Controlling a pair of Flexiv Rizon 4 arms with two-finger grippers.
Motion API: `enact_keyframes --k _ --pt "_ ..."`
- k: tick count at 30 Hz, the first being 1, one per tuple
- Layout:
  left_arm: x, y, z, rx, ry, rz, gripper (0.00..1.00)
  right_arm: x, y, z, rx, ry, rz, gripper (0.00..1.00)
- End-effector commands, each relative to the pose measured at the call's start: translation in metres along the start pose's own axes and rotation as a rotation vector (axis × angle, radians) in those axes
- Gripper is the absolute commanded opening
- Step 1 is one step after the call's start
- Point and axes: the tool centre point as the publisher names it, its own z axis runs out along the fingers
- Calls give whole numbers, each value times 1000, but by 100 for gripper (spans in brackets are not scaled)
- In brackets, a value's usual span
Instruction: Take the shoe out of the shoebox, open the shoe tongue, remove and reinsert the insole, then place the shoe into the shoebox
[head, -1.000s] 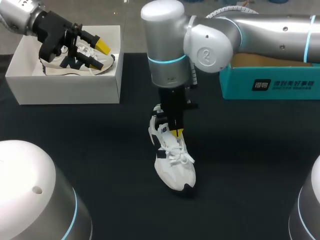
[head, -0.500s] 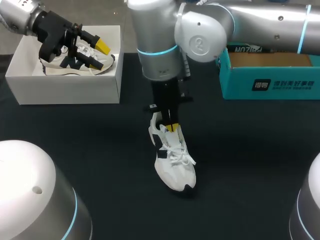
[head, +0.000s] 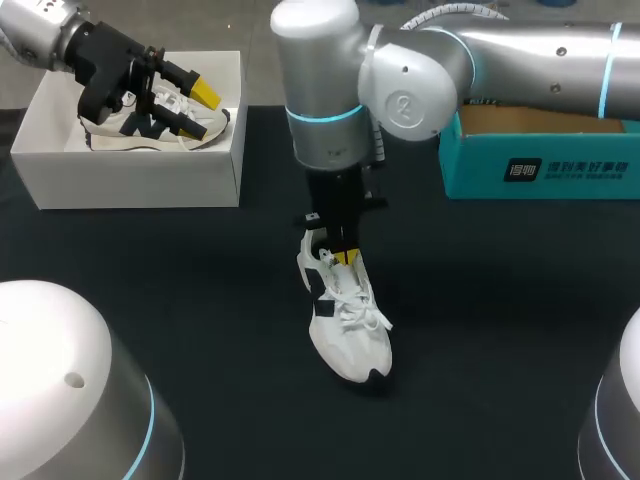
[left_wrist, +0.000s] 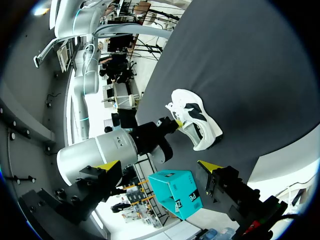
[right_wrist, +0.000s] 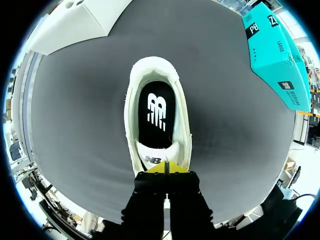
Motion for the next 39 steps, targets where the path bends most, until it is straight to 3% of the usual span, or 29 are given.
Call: enact_keyframes --k 1,8,11,17,22,23,24,39 --pt "0 -1 0 0 3 1 100 -4 1 4 -6 21 -6 0" --pt "0 -1 0 0 3 1 100 -3 -5 -15 -84 43 -76 0" --pt "0 -1 0 0 3 1 100 -7 -4 -25 -108 69 -200 0" --pt "0 -1 0 0 3 1 100 -20 12 -38 -89 159 -529 0" --pt "0 -1 0 0 3 1 100 -8 33 -37 33 318 -917 0" --pt "0 -1 0 0 3 1 100 -2 38 -36 74 306 -934 0" --pt "0 -1 0 0 3 1 100 -1 41 -37 48 332 -909 0" --pt "0 -1 0 0 3 1 100 -1 41 -37 48 332 -909 0"
